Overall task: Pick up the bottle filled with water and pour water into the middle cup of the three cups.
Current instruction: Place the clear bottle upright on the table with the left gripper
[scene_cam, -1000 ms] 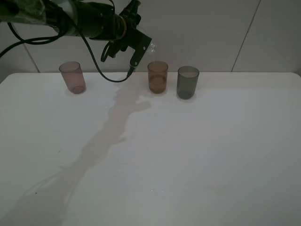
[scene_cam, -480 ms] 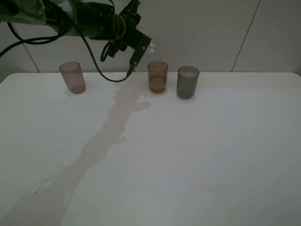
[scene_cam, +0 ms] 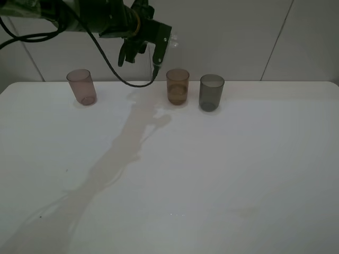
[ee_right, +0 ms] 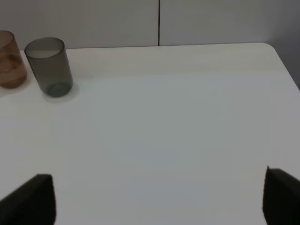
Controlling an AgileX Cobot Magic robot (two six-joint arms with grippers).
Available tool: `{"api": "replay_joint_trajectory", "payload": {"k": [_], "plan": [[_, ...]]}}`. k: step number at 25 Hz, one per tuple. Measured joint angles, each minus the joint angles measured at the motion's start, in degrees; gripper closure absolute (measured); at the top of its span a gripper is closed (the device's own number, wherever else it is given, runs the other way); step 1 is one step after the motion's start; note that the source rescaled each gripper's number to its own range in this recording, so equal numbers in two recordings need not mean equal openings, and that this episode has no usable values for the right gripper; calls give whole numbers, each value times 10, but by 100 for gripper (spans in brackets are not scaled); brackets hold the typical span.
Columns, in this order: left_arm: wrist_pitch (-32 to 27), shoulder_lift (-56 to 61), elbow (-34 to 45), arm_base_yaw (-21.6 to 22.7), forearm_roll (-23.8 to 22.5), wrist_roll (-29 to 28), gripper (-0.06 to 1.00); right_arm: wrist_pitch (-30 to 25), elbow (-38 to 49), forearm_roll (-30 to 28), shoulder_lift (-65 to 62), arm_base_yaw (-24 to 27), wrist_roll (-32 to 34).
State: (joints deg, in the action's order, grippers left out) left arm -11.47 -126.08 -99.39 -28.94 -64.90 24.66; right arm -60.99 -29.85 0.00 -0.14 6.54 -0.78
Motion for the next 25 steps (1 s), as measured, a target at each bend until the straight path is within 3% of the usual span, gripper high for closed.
{"api": "replay_joint_trajectory", "payload": {"k": [5,10,15,20,25], "plan": [[-36,23,0,0,156,-114,93,0,0,0,0,0,0],[-17,58,50,0,313,-127,93,0,0,0,0,0,0],[93,110,185,0,404,-125,93,0,0,0,0,0,0],[251,150,336,6,440,-132,93,0,0,0,0,0,0],[428,153,467,26,457,-186,93,0,0,0,0,0,0]]}}
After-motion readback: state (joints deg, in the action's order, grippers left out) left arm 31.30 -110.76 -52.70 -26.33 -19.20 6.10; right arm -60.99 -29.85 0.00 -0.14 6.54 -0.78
